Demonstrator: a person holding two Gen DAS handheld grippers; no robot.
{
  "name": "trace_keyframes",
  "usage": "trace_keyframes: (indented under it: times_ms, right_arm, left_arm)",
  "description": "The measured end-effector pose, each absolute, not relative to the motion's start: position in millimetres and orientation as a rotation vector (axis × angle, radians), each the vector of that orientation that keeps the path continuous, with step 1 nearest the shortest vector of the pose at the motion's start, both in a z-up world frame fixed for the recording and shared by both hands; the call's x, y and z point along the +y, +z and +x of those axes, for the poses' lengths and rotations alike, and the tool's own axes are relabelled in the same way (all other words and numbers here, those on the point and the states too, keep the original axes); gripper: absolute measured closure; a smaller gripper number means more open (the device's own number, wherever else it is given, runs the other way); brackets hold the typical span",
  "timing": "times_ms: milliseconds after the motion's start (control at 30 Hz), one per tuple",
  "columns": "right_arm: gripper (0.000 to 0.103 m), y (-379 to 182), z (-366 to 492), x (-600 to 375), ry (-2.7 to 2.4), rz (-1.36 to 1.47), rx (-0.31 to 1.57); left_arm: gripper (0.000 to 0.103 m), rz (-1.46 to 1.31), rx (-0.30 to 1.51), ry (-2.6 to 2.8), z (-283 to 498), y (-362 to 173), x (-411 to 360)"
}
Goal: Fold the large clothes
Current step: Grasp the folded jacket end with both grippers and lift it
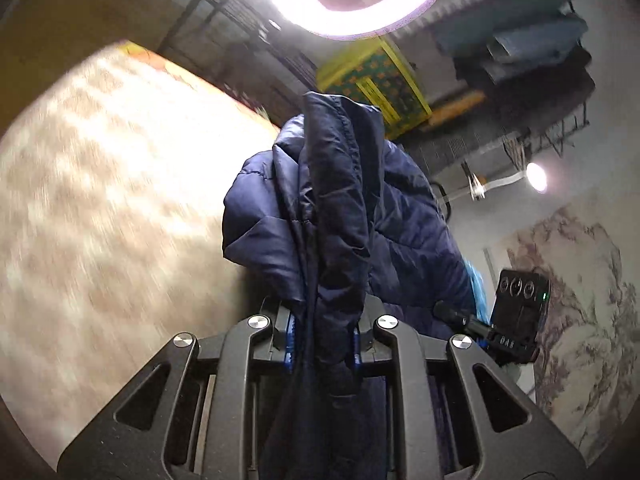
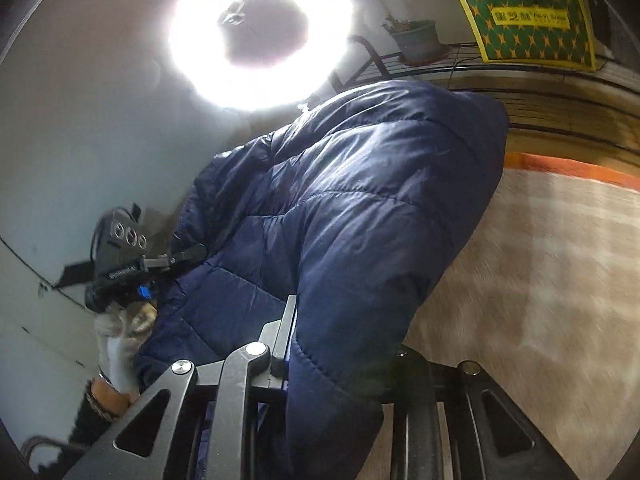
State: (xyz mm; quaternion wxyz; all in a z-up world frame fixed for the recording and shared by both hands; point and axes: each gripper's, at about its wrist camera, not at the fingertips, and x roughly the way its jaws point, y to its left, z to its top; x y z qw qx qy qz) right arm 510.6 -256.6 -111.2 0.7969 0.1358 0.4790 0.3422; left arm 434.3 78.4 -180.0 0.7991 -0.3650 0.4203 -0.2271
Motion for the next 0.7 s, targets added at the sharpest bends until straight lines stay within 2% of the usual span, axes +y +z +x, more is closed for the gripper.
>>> trace_keyframes:
  times_ms: [400,567,700]
  right_arm:
    - [0.080,-56,351,-355,0.660,0.142,1.054]
    - [0.080,-51,293,-400,0.638,0.104,1.053]
    - [0.080,-62,256,-423,0.615,0.090,1.067]
  left_arm:
    - [0.085,-0.702,0.995,-0.605,304,-127,-30]
    - [0.085,-0.638,1.044,-0.641,254,-112,-80]
    - [0.085,-0.595,1.111,-0.641,228,-122,-111]
